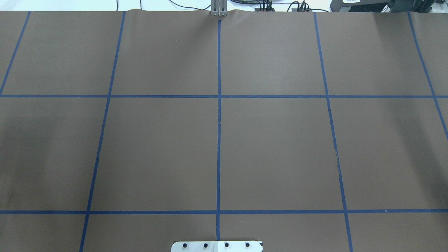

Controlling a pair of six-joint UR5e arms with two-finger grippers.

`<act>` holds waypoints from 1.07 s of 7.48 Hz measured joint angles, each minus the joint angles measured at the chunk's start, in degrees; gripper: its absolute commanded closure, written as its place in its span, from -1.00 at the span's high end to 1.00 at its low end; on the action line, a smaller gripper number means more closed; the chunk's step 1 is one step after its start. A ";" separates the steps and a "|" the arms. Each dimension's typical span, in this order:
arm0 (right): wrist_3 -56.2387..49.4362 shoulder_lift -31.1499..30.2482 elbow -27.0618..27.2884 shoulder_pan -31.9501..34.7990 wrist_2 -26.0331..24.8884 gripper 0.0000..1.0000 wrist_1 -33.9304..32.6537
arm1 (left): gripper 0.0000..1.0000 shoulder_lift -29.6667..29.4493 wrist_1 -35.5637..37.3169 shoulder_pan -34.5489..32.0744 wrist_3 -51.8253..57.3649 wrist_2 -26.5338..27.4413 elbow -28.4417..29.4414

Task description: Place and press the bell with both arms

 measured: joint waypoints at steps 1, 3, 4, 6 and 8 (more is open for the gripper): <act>0.04 -0.12 -0.01 0.00 0.01 1.00 0.57 | 1.00 1.99 -0.54 1.13 -0.12 -0.16 -0.03; 0.06 -0.27 0.00 0.00 0.06 1.00 0.95 | 1.00 4.51 -0.84 2.73 -2.60 -0.86 -0.06; 0.07 -0.30 0.01 0.00 0.07 1.00 1.01 | 1.00 4.99 -1.38 4.72 -5.94 -1.65 -0.09; 0.07 -0.32 0.07 0.00 0.02 1.00 1.09 | 1.00 5.29 -5.07 10.50 -14.48 -2.32 -0.05; 0.07 -0.29 0.09 0.00 0.04 1.00 1.10 | 1.00 5.66 -6.51 13.51 -17.47 -2.10 0.44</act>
